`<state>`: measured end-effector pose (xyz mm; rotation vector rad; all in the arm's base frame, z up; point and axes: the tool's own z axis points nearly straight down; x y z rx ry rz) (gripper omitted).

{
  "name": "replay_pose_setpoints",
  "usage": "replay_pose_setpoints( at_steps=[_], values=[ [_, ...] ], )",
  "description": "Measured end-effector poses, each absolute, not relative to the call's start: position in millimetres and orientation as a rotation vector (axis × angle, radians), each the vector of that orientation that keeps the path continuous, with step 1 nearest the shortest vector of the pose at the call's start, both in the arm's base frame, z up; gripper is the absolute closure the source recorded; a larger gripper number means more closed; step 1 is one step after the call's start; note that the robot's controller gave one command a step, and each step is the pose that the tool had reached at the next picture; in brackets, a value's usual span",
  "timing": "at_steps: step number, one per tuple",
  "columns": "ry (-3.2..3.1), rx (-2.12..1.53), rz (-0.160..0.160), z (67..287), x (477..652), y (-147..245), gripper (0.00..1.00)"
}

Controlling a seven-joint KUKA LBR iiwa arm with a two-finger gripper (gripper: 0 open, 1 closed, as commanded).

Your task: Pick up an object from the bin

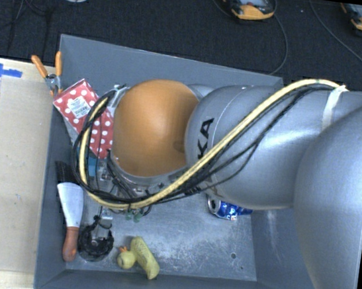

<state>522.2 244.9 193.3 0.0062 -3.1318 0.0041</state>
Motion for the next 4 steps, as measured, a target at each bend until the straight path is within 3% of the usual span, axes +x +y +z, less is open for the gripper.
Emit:
replay_pose_setpoints(
  at_steps=[1, 2, 3, 4],
  values=[
    [-3.139, -0.002, 0.001, 198.1, 523.9, 243.5, 0.0],
    [-3.135, 0.083, 0.001, 154.3, 494.3, 212.3, 0.0],
    [-3.125, 0.1, 0.009, 134.8, 485.1, 201.4, 0.0],
    [-3.126, 0.127, 0.005, 181.5, 497.5, 209.2, 0.0]
  ],
)
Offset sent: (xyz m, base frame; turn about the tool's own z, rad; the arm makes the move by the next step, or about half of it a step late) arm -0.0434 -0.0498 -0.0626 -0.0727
